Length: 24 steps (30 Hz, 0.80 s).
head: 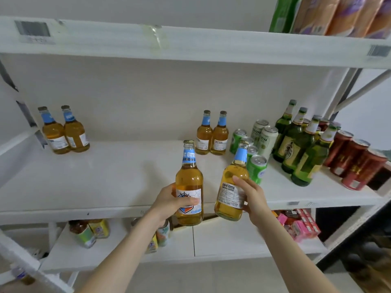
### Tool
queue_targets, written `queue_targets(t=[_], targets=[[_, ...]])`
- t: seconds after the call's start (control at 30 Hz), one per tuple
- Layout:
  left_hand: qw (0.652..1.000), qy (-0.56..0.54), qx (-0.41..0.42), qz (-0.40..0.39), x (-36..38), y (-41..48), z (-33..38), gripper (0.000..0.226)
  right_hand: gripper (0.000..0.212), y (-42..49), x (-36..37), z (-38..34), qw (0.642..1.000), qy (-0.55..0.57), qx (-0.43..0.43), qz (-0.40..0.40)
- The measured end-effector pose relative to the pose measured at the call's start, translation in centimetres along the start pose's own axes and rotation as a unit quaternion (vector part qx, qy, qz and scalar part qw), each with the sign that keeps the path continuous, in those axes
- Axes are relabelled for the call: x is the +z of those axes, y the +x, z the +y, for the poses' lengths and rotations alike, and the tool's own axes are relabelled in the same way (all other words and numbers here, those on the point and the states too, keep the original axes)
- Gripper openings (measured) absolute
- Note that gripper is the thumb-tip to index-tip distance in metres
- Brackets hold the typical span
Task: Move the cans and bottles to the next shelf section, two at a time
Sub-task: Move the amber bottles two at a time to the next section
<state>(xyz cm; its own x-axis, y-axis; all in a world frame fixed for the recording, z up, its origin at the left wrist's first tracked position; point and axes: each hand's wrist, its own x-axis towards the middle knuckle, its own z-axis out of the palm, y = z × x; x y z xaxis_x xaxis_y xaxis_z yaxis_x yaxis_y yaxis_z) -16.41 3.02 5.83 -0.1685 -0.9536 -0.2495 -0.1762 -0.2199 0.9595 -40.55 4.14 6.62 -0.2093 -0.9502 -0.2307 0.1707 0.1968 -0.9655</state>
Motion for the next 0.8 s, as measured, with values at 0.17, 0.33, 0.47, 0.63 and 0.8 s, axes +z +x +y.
queue_targets(t=[0.17,0.33,0.47,0.63,0.8], targets=[[1.0,0.005,0.002,-0.001,1.2,6.2,1.4,0.044,0.056,5.5,-0.9,-0.9,1.0,0.007,-0.02,-0.005],[0.999,0.02,0.022,0.018,1.0,12.8,2.7,0.049,0.03,11.7,0.0,-1.7,0.998,0.028,-0.053,0.001],[0.998,0.029,0.037,0.034,0.9,17.2,3.2,0.054,0.05,15.8,1.0,-1.6,0.996,0.038,-0.082,-0.007],[0.996,0.042,0.047,0.058,1.0,21.3,2.7,0.058,0.04,19.6,1.9,-0.6,0.993,0.04,-0.107,0.009],[0.996,0.043,0.042,0.071,1.4,24.4,1.6,0.073,0.037,21.8,2.5,0.5,0.99,0.009,-0.138,0.026]])
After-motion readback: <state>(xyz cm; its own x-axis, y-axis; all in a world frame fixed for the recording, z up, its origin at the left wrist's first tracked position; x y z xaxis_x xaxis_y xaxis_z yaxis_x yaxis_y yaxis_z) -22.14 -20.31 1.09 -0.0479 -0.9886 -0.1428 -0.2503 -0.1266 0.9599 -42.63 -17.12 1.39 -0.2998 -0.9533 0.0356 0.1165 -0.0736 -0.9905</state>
